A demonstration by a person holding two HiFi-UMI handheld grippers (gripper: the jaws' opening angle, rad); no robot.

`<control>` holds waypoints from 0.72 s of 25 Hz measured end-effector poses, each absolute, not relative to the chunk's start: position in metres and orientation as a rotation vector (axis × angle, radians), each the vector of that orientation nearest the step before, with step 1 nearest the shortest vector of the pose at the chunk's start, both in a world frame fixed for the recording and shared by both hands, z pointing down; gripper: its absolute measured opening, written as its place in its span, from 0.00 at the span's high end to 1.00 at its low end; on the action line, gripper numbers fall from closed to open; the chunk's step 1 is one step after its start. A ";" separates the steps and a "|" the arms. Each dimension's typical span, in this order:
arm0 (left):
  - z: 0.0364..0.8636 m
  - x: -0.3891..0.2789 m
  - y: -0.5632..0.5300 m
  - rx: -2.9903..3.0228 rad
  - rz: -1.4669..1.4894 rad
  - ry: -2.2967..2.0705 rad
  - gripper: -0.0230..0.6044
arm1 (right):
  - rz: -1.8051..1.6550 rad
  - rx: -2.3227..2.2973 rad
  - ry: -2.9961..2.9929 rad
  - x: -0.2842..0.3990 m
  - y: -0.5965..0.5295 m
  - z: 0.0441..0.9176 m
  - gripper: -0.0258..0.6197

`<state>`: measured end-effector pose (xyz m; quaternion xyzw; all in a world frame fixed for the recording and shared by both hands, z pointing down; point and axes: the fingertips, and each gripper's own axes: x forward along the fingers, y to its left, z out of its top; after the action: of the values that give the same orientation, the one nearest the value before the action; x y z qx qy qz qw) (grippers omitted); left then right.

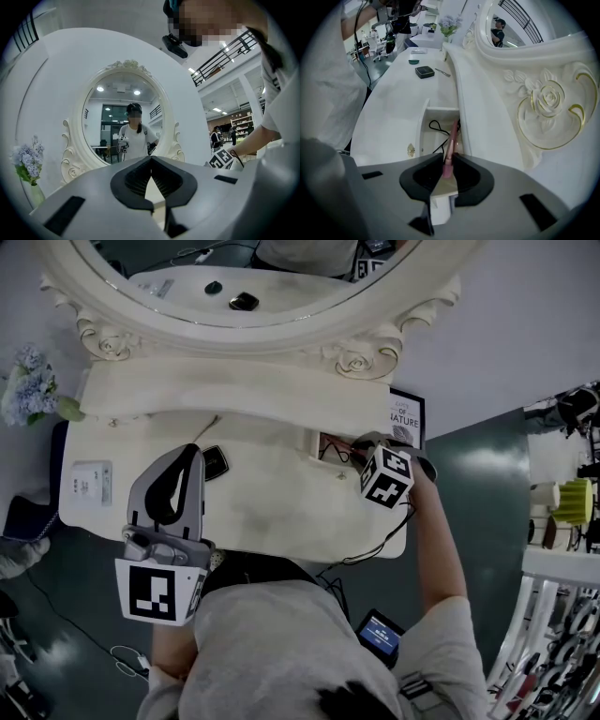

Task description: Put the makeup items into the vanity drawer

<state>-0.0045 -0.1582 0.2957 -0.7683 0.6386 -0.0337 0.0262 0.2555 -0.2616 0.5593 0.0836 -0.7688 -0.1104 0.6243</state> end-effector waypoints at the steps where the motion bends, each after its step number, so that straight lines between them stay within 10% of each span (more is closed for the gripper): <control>1: 0.295 -0.006 -0.157 -2.370 -0.100 1.976 0.94 | -0.250 0.195 -1.762 0.256 -0.262 0.559 0.85; 18: 0.296 -0.019 -0.134 -2.362 -0.135 1.978 0.94 | -0.230 0.282 -1.803 0.252 -0.257 0.551 0.91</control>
<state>-0.0185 -0.1341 0.2956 -0.7655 0.6413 -0.0439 0.0288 0.2518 -0.2565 0.5507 0.1219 -0.7796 -0.0995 0.6062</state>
